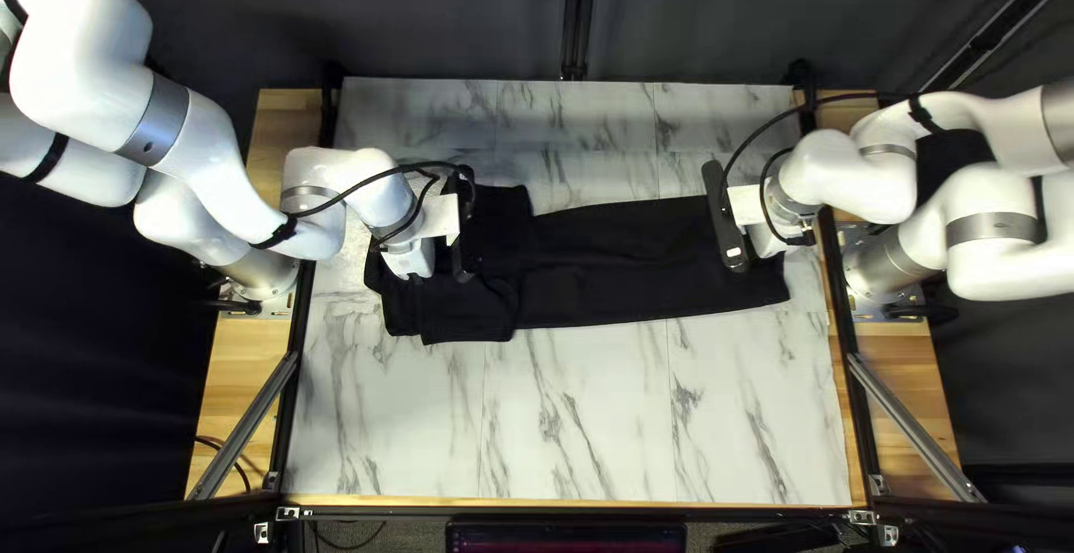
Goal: Fold t-shirt
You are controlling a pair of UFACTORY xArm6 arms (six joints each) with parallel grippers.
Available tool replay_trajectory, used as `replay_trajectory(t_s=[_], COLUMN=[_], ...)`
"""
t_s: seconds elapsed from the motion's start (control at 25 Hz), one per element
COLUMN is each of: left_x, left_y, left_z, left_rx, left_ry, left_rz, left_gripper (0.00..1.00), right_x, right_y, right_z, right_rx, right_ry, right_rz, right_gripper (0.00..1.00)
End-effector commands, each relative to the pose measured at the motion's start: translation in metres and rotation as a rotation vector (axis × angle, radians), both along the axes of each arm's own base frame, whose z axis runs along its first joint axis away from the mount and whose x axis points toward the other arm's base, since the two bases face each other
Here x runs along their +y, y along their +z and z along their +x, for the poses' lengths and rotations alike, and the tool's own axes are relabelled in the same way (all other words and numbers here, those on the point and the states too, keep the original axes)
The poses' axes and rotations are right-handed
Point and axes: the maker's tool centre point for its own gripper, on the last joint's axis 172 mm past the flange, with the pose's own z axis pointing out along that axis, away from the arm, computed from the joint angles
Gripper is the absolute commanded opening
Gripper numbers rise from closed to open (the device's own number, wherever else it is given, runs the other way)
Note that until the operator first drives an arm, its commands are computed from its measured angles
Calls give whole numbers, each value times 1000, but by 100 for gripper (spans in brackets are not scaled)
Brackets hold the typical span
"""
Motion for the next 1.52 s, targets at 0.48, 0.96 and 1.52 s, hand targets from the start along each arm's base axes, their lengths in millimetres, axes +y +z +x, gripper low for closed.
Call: replay_trajectory(t_s=[0.48, 0.96, 1.52], left_x=[11, 54, 110], left_y=[37, 73, 87], left_z=[2, 0, 0], left_rx=[-15, -21, -12], left_ry=[-10, -16, 9], left_rz=[38, 91, 119], left_gripper=[4, 3, 2], right_x=[-8, -65, -131], right_y=[15, 67, 82], right_z=[-3, -5, -14], right_rx=[-25, -89, -98], right_ry=[-4, -9, -18], right_rz=[-23, -78, -104], right_gripper=[0, 0, 0])
